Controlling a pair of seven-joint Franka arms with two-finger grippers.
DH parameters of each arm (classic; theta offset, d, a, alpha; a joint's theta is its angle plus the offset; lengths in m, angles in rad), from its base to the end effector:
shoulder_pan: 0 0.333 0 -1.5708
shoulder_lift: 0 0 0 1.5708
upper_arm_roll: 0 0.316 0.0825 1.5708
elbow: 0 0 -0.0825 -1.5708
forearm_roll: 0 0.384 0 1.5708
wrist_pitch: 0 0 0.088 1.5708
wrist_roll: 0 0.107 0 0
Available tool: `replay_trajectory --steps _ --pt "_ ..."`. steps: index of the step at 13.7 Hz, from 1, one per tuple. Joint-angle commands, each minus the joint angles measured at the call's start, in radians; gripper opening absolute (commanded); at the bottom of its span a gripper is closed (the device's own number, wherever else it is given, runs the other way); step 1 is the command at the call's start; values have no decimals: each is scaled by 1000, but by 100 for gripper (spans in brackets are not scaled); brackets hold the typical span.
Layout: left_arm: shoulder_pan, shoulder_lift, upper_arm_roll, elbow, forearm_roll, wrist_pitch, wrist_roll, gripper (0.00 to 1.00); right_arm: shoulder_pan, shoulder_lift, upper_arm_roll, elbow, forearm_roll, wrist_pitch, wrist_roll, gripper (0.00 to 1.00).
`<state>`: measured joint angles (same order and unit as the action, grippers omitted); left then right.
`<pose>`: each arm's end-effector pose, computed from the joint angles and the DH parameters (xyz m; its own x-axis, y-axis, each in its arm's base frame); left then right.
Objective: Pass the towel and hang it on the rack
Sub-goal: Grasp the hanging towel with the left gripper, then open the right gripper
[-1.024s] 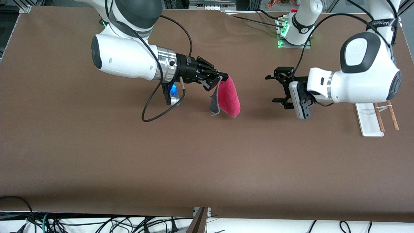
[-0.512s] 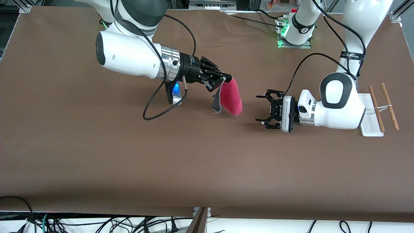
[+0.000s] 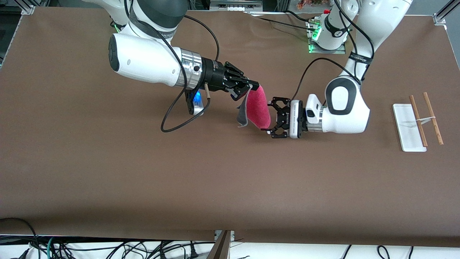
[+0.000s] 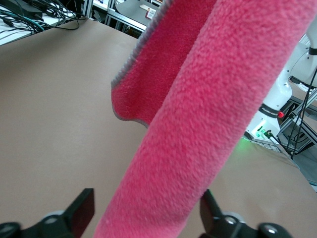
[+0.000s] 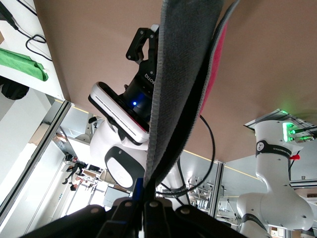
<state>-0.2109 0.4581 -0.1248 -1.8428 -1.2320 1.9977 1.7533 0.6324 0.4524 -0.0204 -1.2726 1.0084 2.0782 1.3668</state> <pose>0.5824 -0.2580 0.2924 0.3395 -0.4868 0.8048 -0.9236 -0.0105 0.3832 0.5688 0.4560 0.5568 0.3985 -0.4684 -0.7885 -0.9128 -0.2863 -0.2913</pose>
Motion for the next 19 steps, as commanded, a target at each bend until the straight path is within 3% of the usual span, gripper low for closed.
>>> replay_trajectory --steps 1,8,10,12,13,14,15,19 --pt "2 -26 5 -30 -30 21 110 0 7 16 -4 32 18 8 17 0" --pt "13 -27 5 -30 -30 13 121 0 6 16 -6 32 19 8 17 1" --pt "15 -29 7 -30 -26 12 121 0 4 17 -7 32 19 8 17 26" --pt "21 -30 7 -30 -20 12 121 0 3 17 -7 30 19 8 17 61" --pt "21 -30 7 -30 -18 10 123 0 3 16 -7 30 19 8 17 64" --pt "22 -32 7 -30 -17 10 121 0 -2 16 -7 32 19 8 15 92" --pt "28 -38 8 -29 -12 7 121 0 -3 16 -12 30 18 2 12 100" --pt "91 -47 13 34 152 -11 120 0 -55 14 -15 29 -11 -6 -3 100"
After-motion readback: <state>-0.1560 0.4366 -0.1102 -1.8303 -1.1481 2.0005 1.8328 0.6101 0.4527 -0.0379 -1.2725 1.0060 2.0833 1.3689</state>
